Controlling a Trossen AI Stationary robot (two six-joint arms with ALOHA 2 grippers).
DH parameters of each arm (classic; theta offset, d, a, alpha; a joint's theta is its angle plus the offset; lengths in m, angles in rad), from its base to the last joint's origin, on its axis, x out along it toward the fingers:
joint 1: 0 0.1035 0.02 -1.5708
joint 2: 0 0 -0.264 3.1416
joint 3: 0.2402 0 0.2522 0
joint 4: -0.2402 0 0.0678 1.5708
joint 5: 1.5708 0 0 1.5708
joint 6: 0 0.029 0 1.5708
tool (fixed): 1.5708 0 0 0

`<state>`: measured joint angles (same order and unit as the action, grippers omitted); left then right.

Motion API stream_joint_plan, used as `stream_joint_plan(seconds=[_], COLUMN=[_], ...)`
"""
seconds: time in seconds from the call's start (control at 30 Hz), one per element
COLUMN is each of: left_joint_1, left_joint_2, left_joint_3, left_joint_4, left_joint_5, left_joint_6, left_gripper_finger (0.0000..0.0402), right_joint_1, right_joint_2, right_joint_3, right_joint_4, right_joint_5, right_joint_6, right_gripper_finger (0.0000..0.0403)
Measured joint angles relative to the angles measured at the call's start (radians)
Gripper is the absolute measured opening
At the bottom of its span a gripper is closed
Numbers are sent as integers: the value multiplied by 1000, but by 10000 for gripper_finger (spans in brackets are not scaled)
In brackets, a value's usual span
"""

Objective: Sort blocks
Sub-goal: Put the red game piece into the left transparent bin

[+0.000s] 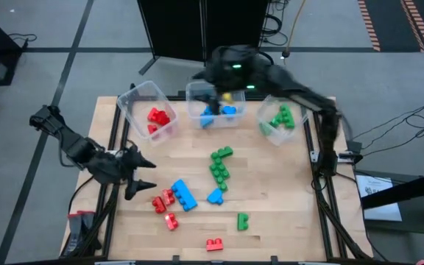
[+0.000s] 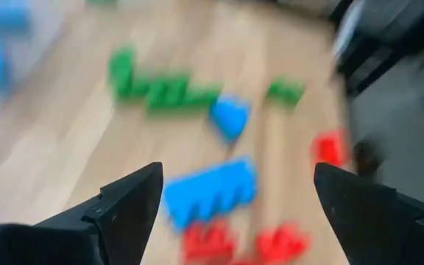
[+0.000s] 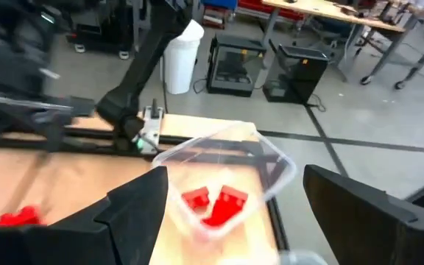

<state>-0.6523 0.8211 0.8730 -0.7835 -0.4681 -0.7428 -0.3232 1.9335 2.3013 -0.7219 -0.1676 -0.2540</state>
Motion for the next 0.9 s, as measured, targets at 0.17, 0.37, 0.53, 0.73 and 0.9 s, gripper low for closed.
stream_joint_plan(seconds=[0.17, 0.37, 0.53, 0.73, 0.9], left_joint_1=[-18, -82, -125, -165, -180], left_joint_2=[116, 313, 441, 530, 605], left_joint_3=[0, 0, -1, -1, -1], left_joint_4=[-171, -129, -133, -87, -29], left_joint_5=[58, 166, 183, 174, 141], left_joint_6=[-158, 21, 180, 306, 397], left_gripper_finger=[349, 349, 349, 349, 349], right_joint_1=[44, 119, 166, 203, 230], right_joint_2=[-181, -335, -376, -388, -372], right_joint_3=[-2, -1, -3, -2, -3], right_joint_4=[-132, -201, -264, -334, -347], right_joint_5=[92, 209, 250, 249, 248], right_joint_6=[34, 88, 155, 216, 220], right_gripper_finger=[311, 311, 311, 311, 311])
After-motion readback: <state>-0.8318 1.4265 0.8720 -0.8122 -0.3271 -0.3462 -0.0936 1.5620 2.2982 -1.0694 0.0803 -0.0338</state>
